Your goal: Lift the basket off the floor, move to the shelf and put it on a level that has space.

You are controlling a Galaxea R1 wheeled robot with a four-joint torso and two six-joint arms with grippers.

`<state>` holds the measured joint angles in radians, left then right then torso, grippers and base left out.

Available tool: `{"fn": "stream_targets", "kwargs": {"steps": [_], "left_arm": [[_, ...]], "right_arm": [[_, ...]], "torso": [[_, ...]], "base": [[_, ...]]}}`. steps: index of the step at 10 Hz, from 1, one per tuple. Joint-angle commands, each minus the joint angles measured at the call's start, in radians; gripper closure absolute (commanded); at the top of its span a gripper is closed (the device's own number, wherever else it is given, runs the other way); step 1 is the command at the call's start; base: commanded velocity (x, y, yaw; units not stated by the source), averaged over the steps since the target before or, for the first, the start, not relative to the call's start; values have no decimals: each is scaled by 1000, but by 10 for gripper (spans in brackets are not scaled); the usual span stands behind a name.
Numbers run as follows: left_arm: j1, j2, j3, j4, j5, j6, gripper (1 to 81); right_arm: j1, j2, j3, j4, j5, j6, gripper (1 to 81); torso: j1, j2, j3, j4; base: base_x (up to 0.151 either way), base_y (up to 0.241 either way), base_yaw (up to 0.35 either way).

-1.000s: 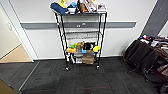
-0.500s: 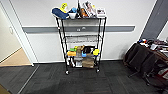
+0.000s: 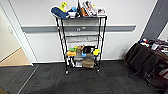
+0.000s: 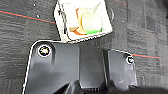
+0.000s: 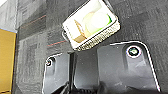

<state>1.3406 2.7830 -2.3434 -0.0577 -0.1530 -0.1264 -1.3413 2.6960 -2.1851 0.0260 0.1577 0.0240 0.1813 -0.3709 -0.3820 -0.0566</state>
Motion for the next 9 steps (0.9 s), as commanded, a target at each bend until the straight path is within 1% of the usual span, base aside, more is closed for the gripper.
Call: {"fn": "stream_targets", "kwargs": {"steps": [1,3,4,5,6,7,9], "left_arm": [[-74,47,-96,-83,87,-2,10],[-80,61,-96,-97,87,-3,10],[-80,67,-96,-99,87,-2,10],[-80,69,-97,-102,87,-4,10],[-83,70,-97,-120,87,-4,10],[-90,72,-97,-143,87,-4,10],[-102,83,-97,-162,87,-4,10]], "right_arm": [[53,-29,24,14,-46,19,10],[69,-39,24,20,-61,25,10],[81,-42,21,22,-99,33,10],[90,-42,18,19,-109,33,10],[102,-40,15,8,-113,33,10],[118,-39,7,5,-133,33,10],[136,-34,-4,5,-167,33,10]], "torso": [[63,-97,-90,0],[106,-164,-152,0],[128,-198,-184,0],[150,-233,-207,0],[169,-262,-149,0],[191,-295,-172,0],[224,-348,-184,0]], "base": [[0,0,0],[0,0,0],[0,0,0],[0,0,0],[0,0,0],[0,0,0],[0,0,0]]}}
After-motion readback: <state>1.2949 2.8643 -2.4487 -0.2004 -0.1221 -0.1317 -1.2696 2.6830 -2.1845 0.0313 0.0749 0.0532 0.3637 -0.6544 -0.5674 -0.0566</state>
